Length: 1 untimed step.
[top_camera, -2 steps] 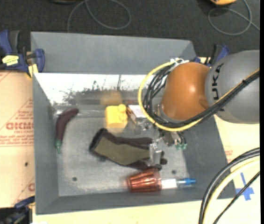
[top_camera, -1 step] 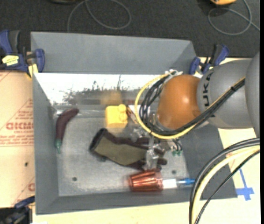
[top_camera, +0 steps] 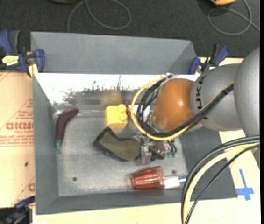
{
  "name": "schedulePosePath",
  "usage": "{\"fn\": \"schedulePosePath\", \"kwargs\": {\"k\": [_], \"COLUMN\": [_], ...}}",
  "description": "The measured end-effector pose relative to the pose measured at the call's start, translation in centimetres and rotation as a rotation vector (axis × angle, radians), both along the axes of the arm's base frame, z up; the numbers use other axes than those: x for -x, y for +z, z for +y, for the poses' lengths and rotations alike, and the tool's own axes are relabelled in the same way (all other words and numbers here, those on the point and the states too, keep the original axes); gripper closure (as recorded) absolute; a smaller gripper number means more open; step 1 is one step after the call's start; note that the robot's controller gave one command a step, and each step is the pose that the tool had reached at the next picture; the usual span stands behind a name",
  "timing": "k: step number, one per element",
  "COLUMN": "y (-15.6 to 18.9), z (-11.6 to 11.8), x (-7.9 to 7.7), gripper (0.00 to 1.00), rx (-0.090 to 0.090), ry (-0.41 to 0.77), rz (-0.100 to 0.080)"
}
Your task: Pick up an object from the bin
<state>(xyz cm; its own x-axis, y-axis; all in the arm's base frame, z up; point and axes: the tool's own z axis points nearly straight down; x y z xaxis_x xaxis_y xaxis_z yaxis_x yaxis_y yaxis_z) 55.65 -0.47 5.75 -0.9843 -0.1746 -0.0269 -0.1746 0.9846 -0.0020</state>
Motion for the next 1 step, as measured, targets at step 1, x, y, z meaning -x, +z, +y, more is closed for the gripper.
{"fn": "schedulePosePath", "kwargs": {"k": [1], "y": [0.54], "z": [-0.04], "x": [-0.02], "gripper": [1.00], "rx": [0.000], "ry": [-0.014], "rz": [-0.001]}}
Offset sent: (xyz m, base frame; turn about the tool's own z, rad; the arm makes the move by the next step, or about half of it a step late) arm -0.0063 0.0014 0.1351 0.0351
